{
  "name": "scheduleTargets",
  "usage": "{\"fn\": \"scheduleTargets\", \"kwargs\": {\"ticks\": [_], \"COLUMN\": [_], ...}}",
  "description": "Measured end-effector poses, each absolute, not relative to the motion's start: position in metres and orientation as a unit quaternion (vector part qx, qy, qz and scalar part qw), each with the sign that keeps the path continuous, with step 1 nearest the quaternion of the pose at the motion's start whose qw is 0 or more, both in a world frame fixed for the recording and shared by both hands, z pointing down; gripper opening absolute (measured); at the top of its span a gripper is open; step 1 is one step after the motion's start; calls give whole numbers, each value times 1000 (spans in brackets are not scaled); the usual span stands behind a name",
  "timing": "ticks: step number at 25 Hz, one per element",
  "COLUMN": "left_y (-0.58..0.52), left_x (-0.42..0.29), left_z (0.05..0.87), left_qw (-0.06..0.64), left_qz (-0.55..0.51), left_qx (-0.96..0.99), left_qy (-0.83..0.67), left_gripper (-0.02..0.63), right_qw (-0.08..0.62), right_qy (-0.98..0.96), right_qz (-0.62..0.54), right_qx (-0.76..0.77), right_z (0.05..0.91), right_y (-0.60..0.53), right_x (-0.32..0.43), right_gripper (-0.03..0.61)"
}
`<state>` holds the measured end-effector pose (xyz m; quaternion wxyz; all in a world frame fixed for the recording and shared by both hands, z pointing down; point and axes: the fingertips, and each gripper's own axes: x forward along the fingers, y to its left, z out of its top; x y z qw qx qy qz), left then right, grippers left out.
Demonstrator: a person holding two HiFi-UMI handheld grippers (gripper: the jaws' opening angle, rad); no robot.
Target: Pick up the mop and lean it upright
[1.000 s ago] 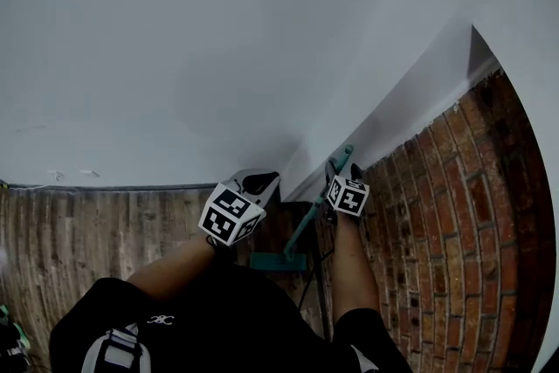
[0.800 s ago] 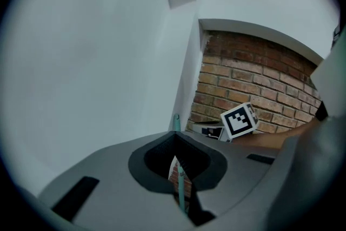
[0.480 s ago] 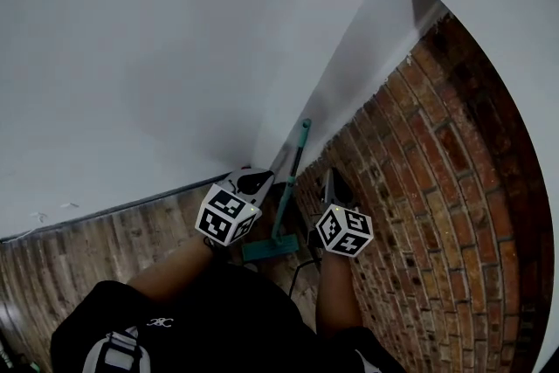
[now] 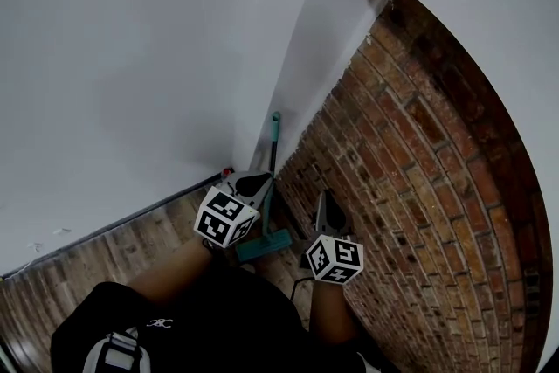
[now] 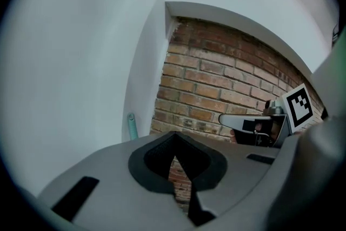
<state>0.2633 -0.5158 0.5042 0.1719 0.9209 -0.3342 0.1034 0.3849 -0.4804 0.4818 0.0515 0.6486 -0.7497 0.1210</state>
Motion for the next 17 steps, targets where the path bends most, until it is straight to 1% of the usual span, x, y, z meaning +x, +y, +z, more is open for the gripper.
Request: {"fn": "scheduleTargets", "kwargs": {"ticks": [8, 17], "left_y": [-511, -513], "left_x": [265, 245], "left_z": [505, 503], "left_qw": [168, 168], "left_qz": [110, 107], "left_qx": [923, 919], "left_qy": [-328, -340], "left_gripper": [-9, -9], "right_qw": [52, 65], "right_qy": [-750, -766], "right_qz": [132, 129], "right_qx": [646, 627], "right_z": [487, 491], "right_y": [-480, -486], "right_x": [383, 357], "right_gripper": [14, 14]}}
